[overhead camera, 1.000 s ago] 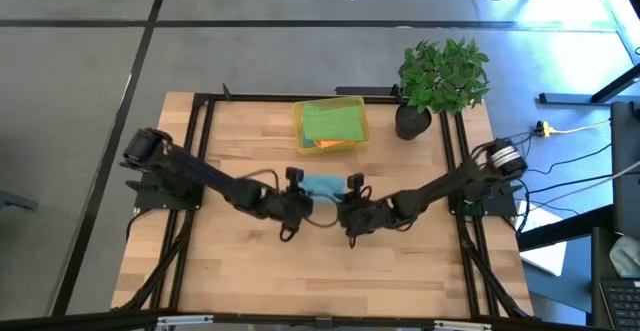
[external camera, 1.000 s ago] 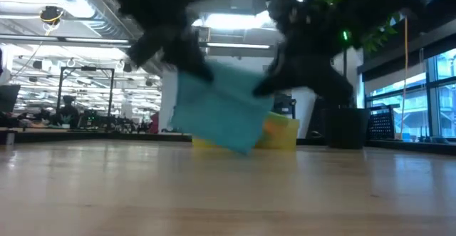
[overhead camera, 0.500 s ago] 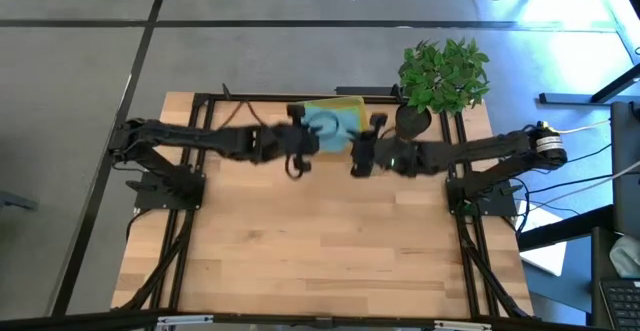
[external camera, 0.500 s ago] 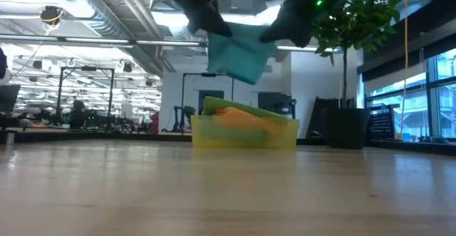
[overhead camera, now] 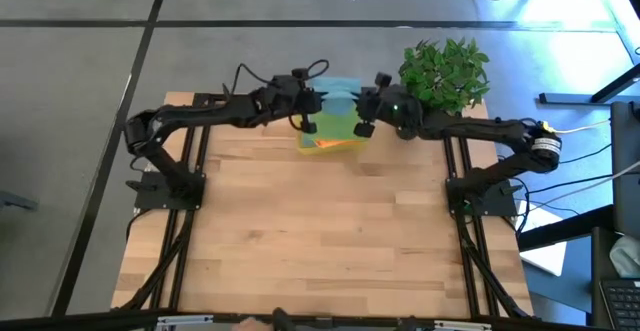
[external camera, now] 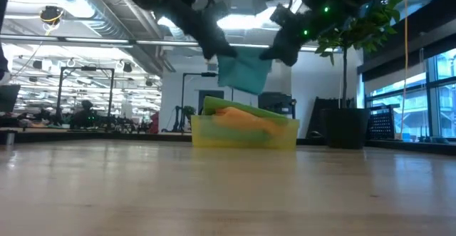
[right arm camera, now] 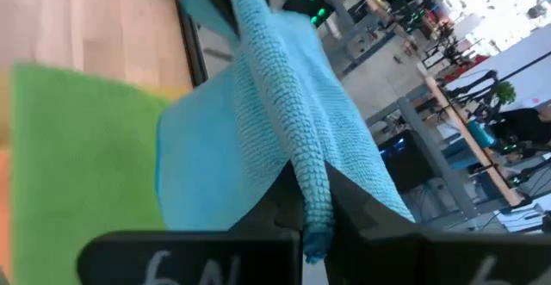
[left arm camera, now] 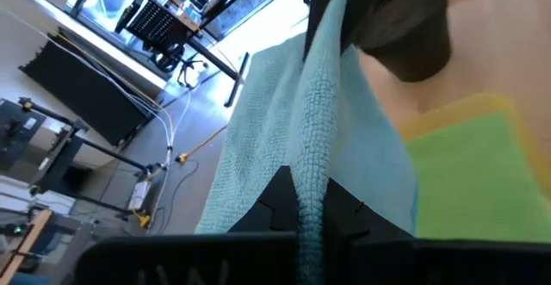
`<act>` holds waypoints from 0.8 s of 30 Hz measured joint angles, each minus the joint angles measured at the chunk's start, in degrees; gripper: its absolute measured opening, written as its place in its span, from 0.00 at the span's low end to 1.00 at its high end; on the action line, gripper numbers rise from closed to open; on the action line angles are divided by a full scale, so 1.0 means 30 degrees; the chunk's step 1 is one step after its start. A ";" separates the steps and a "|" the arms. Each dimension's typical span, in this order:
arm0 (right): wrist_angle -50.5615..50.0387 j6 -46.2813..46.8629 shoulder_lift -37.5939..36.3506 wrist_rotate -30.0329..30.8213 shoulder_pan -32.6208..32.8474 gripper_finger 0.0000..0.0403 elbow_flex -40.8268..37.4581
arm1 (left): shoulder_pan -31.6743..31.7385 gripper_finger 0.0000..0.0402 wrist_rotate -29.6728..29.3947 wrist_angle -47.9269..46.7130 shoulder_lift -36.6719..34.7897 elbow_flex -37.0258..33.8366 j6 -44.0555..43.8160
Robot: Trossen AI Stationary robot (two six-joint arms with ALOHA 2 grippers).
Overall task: Fold microfiber towels
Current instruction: Stack the folded blue microfiber towel on top of the green microfiber towel in the bin
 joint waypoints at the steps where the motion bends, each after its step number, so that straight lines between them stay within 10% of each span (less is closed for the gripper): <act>1: 0.0029 -0.0106 0.0161 -0.0246 -0.0383 0.04 -0.0025 | 0.0276 0.00 0.0309 0.0402 0.0335 0.0000 0.0184; 24: 0.2504 -0.1590 0.4697 -0.1941 -0.2660 0.04 -0.0011 | 0.1013 0.00 -0.0396 0.1256 0.3567 -0.0044 0.2549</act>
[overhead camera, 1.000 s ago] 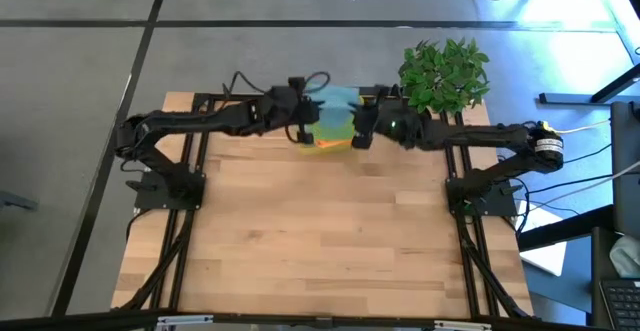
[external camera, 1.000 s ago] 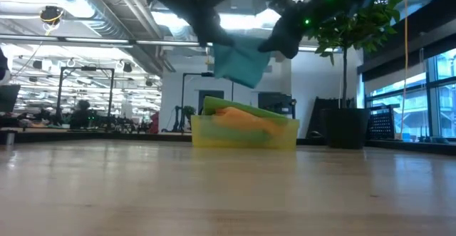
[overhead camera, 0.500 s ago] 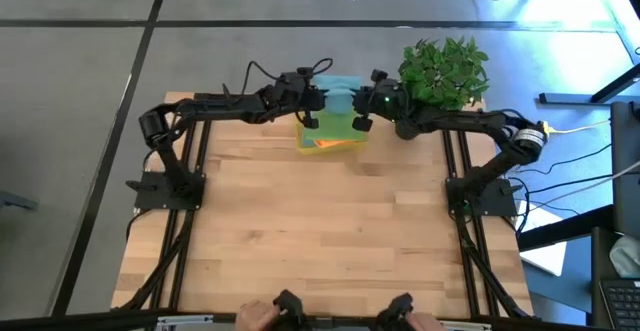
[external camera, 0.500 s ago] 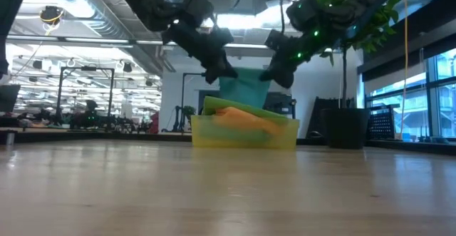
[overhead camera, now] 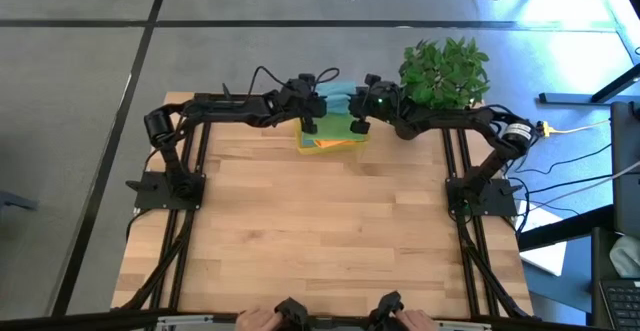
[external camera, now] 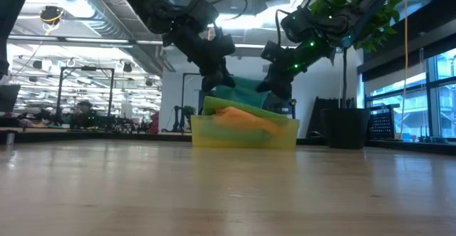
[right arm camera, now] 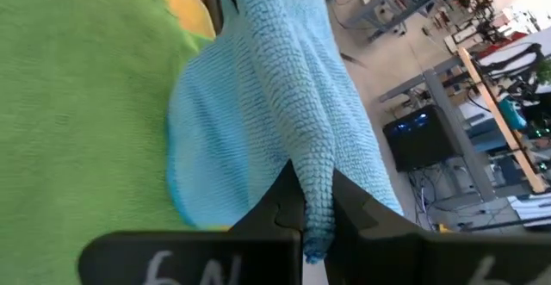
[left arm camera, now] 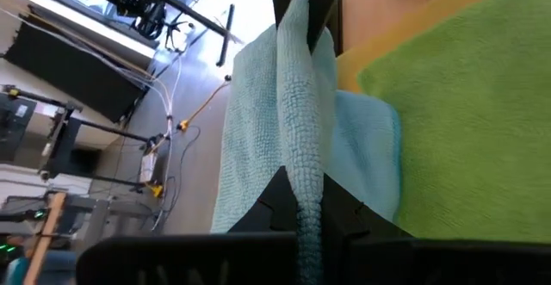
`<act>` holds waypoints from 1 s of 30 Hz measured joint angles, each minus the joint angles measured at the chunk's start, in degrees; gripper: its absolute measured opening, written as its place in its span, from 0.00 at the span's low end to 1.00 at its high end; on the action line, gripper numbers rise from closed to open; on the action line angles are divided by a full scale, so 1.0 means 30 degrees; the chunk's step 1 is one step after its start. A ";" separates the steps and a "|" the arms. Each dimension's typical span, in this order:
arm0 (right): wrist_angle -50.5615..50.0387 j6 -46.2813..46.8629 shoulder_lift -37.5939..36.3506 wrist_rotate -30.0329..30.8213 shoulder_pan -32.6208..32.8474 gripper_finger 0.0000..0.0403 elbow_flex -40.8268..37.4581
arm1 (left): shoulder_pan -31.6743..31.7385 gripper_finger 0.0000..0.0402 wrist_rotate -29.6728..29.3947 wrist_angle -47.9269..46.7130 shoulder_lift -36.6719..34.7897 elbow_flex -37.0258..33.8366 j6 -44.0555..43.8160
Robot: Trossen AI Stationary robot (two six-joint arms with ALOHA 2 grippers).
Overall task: Fold microfiber towels
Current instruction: Stack the folded blue microfiber towel on top of the green microfiber towel in the bin
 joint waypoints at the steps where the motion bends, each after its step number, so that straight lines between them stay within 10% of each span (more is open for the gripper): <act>1: -0.0045 -0.0021 -0.0111 0.0055 0.0131 0.04 -0.0007 | -0.0218 0.00 -0.0435 -0.0169 -0.0106 0.0000 0.0028; 7: 0.1056 -0.0173 -0.0430 0.1059 0.0028 0.04 0.0289 | -0.0432 0.00 -0.2393 0.1329 -0.0305 -0.0007 0.1137; 30: -0.1016 -0.1064 0.1155 0.0946 0.0247 0.04 0.1368 | 0.0212 0.00 0.0237 -0.1072 -0.0163 0.0000 -0.1060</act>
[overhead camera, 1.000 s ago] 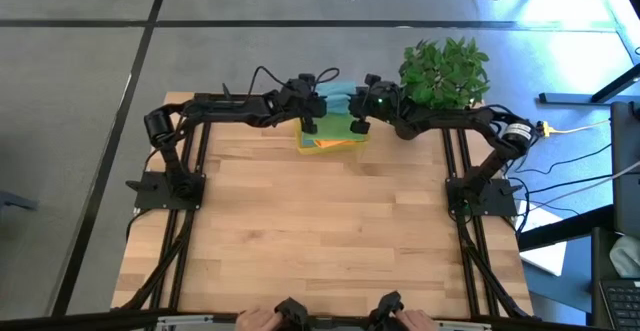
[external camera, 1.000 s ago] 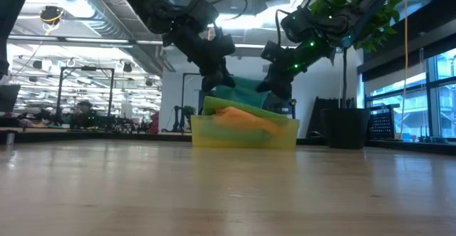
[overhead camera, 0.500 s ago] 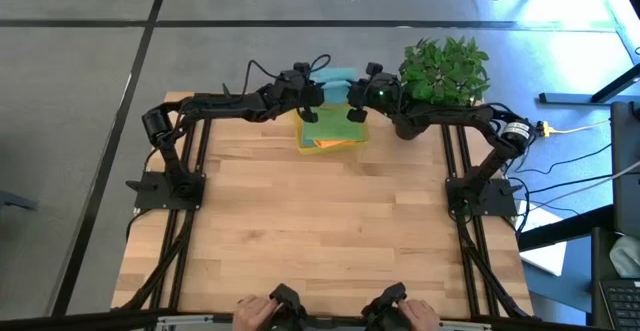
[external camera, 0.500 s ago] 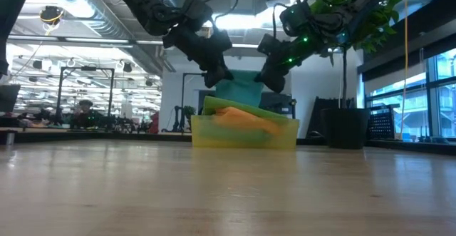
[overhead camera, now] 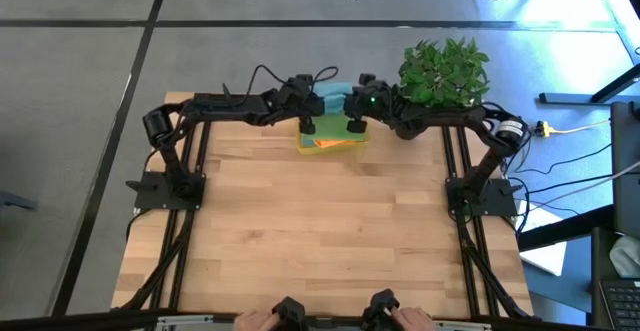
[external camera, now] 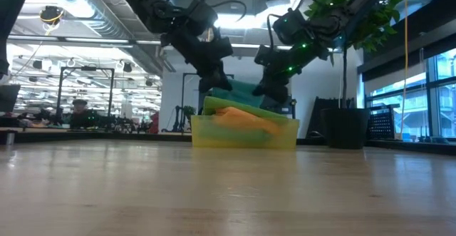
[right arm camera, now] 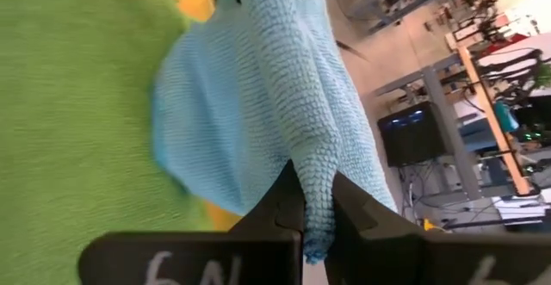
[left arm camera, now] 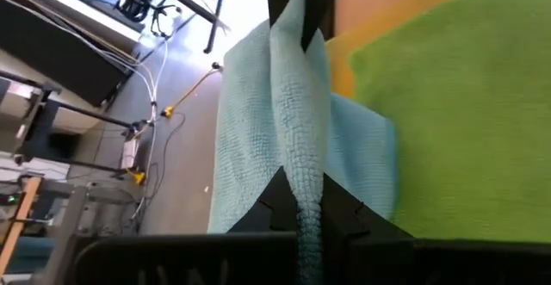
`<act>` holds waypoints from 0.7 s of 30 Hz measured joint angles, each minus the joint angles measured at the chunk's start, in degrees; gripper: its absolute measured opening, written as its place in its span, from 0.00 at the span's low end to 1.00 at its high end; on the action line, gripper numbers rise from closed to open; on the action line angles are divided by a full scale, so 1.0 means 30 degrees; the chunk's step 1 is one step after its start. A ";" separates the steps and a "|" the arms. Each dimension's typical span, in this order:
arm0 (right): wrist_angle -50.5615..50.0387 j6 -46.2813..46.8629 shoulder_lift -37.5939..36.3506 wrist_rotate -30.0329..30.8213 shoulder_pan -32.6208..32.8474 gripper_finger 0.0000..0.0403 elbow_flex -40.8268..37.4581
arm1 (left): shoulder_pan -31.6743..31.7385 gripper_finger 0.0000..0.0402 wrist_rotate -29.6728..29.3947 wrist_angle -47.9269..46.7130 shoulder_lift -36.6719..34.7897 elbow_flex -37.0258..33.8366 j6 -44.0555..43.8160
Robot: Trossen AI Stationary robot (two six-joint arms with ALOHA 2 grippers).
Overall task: Fold microfiber towels
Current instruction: Stack the folded blue microfiber towel on top of the green microfiber towel in the bin
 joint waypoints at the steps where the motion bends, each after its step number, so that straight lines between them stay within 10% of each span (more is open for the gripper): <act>1: -0.0230 0.0004 -0.0064 0.0003 0.0160 0.04 -0.0006 | -0.0217 0.00 -0.0180 -0.0162 -0.0037 0.0000 0.0026; 21: -0.5616 0.1770 -0.2348 0.0296 0.2773 0.04 -0.0042 | -0.3786 0.00 -0.2503 -0.3078 -0.0561 0.0000 -0.0556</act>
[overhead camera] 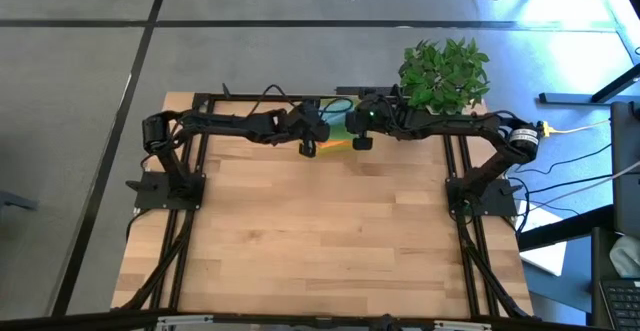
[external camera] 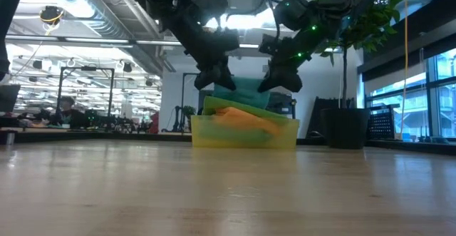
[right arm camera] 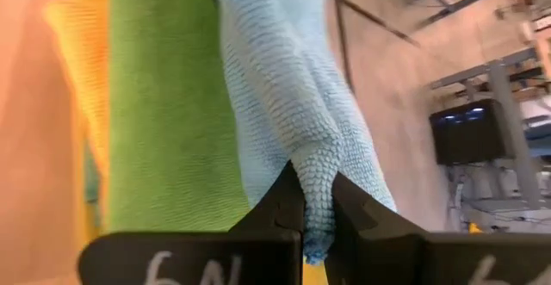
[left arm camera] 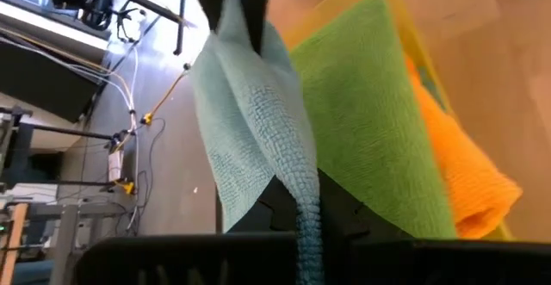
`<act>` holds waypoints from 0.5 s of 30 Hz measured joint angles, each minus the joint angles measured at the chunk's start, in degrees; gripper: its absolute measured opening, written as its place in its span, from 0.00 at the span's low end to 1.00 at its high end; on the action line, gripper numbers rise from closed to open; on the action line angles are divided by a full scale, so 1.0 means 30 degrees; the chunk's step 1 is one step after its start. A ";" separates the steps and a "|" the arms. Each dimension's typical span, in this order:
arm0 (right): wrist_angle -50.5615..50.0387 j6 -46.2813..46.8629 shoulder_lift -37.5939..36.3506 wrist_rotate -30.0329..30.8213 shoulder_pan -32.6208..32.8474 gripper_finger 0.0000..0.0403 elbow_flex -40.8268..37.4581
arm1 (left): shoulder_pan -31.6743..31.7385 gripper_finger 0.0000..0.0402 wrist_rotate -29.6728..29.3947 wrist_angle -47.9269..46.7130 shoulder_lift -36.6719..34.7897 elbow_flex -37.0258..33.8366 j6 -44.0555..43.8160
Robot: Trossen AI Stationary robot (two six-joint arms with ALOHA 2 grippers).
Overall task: Fold microfiber towels
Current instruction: Stack the folded blue microfiber towel on top of the green microfiber towel in the bin
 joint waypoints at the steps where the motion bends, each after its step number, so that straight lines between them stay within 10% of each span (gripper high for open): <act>1: 0.0294 -0.0080 -0.0001 0.0151 -0.0057 0.04 0.0000 | 0.0113 0.00 -0.0040 0.0027 -0.0104 -0.0008 0.0104; 15: 0.5276 -0.1745 -0.0009 0.0447 -0.3183 0.04 0.0068 | 0.4587 0.00 0.3724 0.5135 -0.0141 0.0051 0.0551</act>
